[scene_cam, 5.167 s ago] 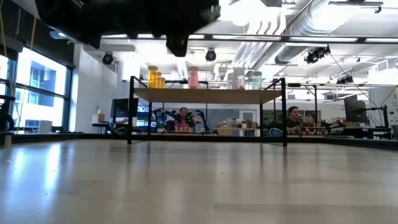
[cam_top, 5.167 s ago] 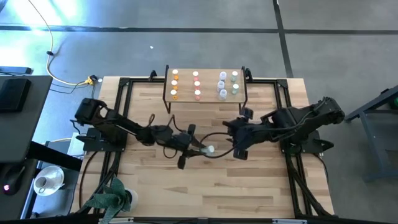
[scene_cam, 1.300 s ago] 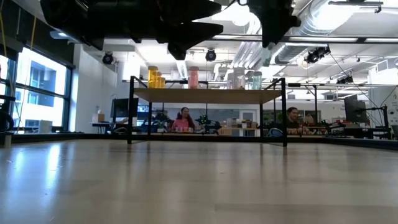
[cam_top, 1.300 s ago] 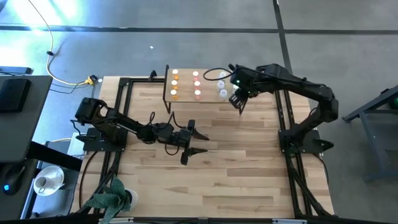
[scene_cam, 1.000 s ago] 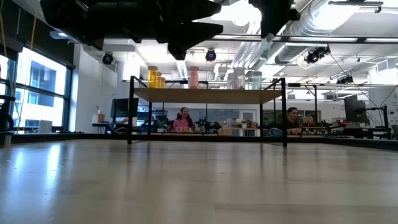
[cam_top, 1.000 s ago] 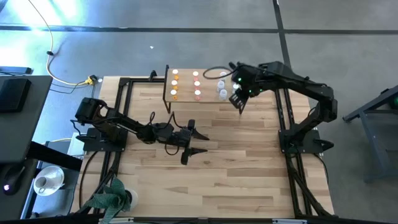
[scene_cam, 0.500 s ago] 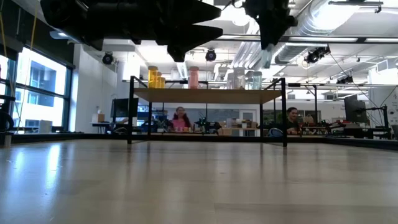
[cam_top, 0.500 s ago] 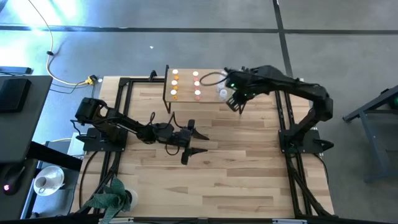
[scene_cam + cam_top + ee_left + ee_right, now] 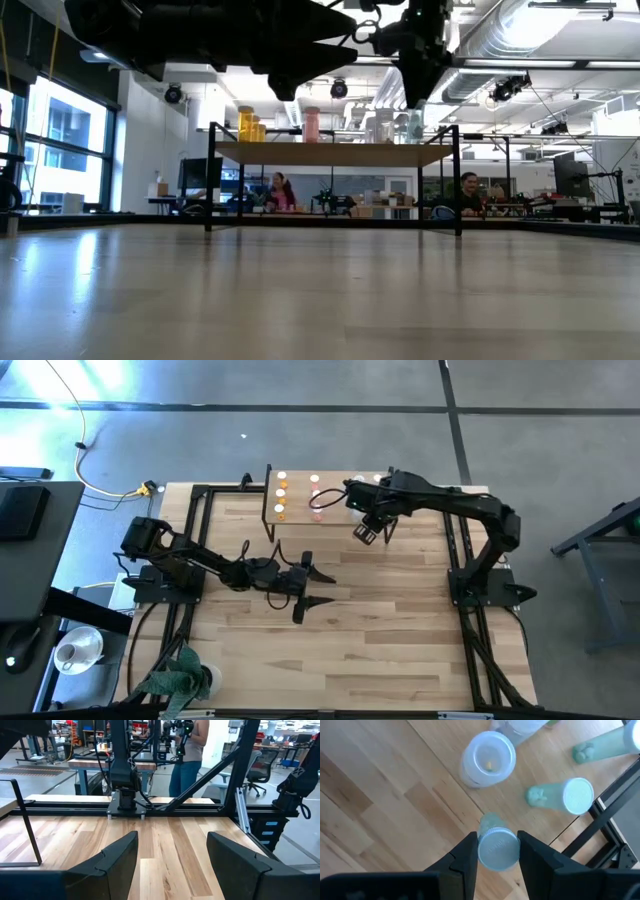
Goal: Pick and place medicine bottles onto shelf by color
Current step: Align the blue pill bottle with the other blue pill bottles on the shelf
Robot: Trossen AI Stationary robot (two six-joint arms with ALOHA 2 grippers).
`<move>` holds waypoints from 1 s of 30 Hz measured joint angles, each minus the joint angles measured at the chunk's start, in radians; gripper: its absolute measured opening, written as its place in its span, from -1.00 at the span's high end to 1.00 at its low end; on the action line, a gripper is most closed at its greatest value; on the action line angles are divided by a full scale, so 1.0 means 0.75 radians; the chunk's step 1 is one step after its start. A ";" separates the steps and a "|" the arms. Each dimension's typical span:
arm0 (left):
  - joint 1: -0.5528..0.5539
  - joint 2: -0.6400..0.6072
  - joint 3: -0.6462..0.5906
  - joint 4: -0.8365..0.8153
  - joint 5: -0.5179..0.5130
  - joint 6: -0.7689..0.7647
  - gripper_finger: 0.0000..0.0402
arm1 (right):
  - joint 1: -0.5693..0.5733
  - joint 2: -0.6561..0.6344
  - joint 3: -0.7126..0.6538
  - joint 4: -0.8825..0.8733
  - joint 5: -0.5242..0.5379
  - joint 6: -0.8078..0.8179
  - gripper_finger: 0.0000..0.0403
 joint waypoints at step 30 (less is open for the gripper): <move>0.000 0.000 0.000 -0.005 0.001 0.000 -0.13 | -0.193 0.003 0.000 -0.001 -0.142 -0.025 0.46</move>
